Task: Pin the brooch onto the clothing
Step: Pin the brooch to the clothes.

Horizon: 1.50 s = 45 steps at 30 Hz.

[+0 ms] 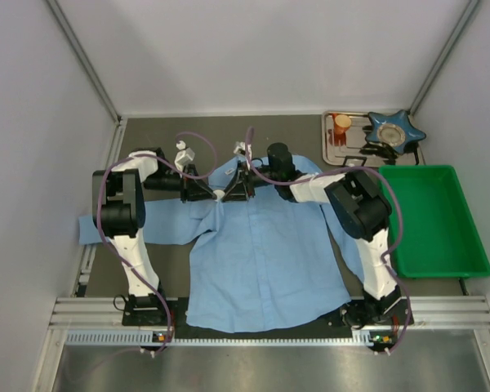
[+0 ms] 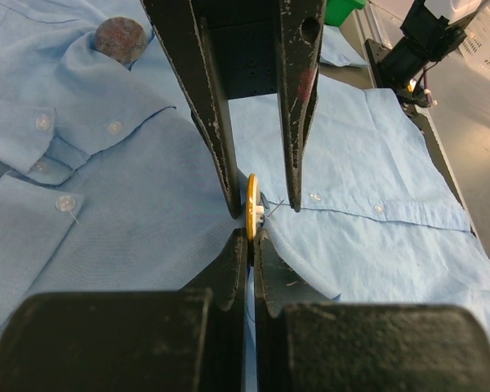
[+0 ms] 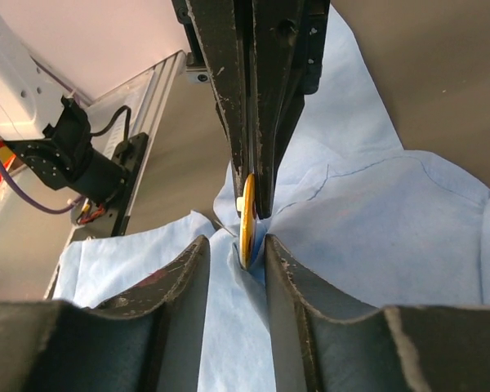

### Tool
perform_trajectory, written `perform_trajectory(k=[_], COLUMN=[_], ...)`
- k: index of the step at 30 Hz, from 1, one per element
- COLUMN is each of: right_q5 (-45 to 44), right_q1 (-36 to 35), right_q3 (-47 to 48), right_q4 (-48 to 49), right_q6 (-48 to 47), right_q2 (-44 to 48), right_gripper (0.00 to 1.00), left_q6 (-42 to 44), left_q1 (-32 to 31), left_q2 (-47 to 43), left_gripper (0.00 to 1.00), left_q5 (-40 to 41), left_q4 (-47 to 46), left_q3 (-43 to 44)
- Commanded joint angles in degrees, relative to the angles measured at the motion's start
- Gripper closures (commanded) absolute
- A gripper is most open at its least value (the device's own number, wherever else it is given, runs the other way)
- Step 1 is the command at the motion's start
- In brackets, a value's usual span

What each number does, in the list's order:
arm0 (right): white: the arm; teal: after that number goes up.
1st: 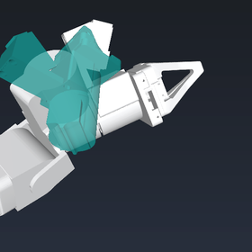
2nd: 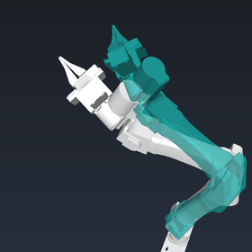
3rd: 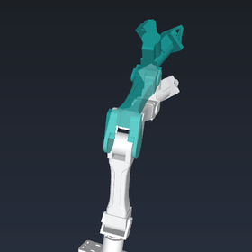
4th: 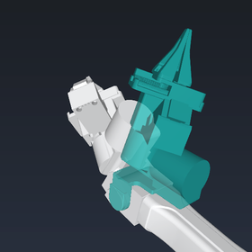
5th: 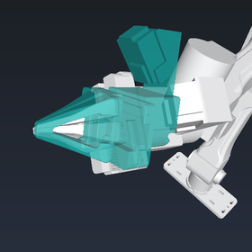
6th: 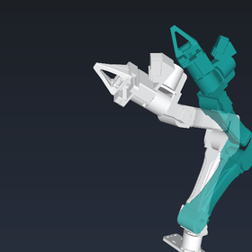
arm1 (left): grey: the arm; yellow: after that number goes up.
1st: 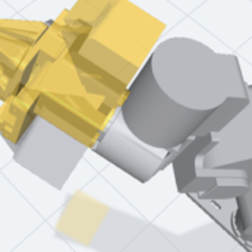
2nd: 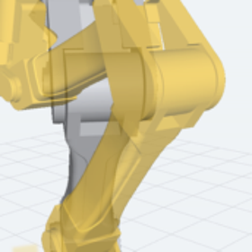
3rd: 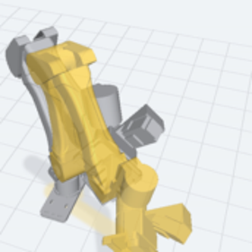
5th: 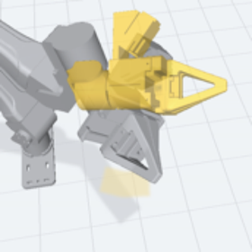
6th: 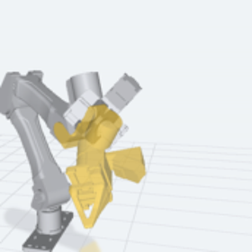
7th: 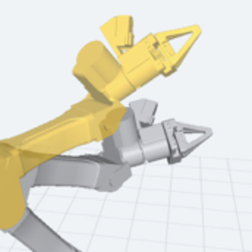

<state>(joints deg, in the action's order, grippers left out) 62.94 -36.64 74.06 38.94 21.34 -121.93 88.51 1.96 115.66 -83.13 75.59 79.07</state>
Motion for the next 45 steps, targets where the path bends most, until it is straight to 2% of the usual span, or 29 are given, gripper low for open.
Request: perform_trajectory(k=[1,12,23,45], right_q5=[1.4,1.9,1.4,-4.0], right_q1=[-0.8,-1.0,-1.9,-3.1], right_q3=[2.9,4.2,5.5,12.2], right_q4=[4.1,5.7,0.7,-12.3], right_q6=[1.0,4.5,1.8,3.3], right_q2=[-0.9,-2.3,-2.3,-4.2], right_gripper=[0.69,0.77,0.84,0.86], left_q6=[1.9,2.6,3.3,5.5], left_q1=[0.0,-0.1,0.0,-0.2], left_q2=[-1.7,-2.1,-2.5,-3.7], left_gripper=[1.0,1.0,1.0,1.0], left_q5=[-3.0,-3.0,-2.8,-1.7], left_q4=[10.7,10.7,10.7,10.7], left_q3=[-0.1,-0.4,-0.6,-1.0])
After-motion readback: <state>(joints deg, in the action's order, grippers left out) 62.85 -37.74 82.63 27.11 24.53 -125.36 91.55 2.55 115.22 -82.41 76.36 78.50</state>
